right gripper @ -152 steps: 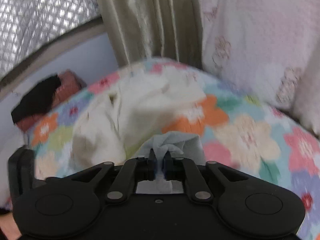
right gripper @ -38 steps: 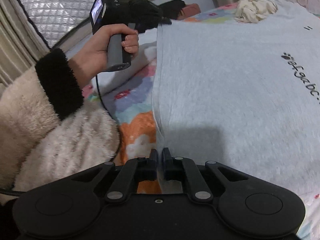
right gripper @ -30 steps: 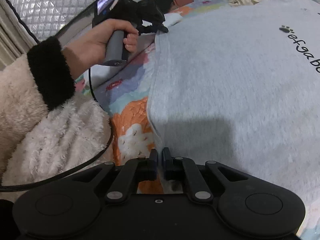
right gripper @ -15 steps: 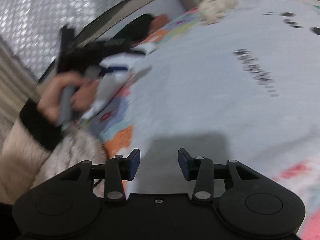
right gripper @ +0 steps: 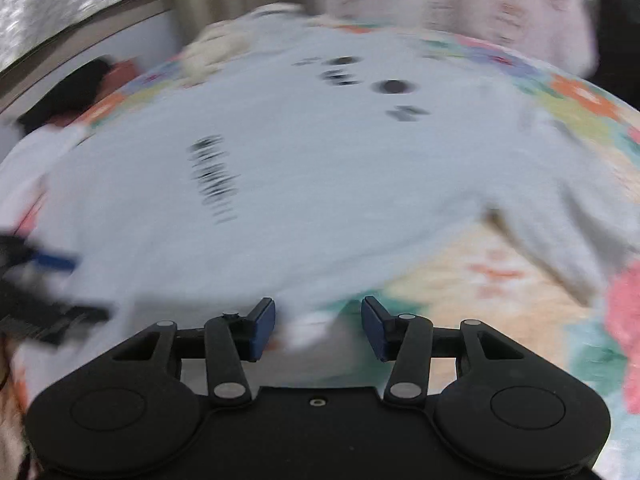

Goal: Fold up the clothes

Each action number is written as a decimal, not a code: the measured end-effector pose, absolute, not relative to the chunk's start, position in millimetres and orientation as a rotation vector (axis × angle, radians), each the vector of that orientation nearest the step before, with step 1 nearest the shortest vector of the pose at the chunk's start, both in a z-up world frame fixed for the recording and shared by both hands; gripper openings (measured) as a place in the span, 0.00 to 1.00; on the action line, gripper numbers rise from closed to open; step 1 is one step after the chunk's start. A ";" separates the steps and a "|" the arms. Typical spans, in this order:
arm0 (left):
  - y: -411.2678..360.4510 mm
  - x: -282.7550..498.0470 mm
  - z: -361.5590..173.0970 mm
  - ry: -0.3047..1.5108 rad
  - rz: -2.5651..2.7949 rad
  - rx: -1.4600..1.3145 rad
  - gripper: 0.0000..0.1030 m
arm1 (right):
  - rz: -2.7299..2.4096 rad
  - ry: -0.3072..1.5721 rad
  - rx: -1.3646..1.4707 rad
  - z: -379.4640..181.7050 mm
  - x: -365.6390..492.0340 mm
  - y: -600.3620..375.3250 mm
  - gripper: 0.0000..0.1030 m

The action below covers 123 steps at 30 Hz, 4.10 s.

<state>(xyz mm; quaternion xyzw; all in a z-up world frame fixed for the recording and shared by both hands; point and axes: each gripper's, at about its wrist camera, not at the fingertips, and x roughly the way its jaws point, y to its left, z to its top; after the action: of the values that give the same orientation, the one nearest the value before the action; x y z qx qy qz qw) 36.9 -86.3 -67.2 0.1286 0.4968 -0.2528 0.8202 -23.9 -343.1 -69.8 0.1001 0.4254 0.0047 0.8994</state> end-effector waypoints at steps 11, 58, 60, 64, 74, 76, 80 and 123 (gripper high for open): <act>-115.0 9.8 -45.5 0.904 -0.799 0.239 0.73 | -0.247 0.775 0.504 -88.3 -46.8 -452.6 0.57; -137.8 -11.4 -8.0 0.971 -0.953 0.178 0.02 | -0.584 0.468 0.385 -16.8 -62.3 -585.8 0.02; -138.7 -11.9 -6.2 0.970 -0.988 0.162 0.02 | -0.581 0.455 0.380 -11.6 -71.7 -589.6 0.02; -135.3 -2.2 -8.3 0.954 -0.989 0.159 0.02 | -0.563 0.451 0.391 -8.6 -79.7 -598.2 0.02; -108.5 41.7 -14.0 0.911 -0.848 0.120 0.03 | -0.385 0.537 0.364 10.7 -8.8 -602.6 0.02; -96.6 50.2 -10.1 0.887 -0.830 0.081 0.03 | -0.341 0.568 0.295 38.0 20.7 -599.5 0.02; -72.6 68.4 -1.0 0.846 -0.802 0.023 0.03 | -0.213 0.677 0.154 94.6 90.1 -578.6 0.02; 61.2 281.1 -94.1 0.908 -0.329 -0.526 0.08 | 0.031 0.855 0.418 30.2 485.6 -416.2 0.26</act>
<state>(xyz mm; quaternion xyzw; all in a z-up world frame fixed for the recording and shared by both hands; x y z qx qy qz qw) 281.1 61.2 -94.1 -0.2501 0.4314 -0.1563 0.8526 485.6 -416.2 30.2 0.2011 0.4115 0.0149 0.8888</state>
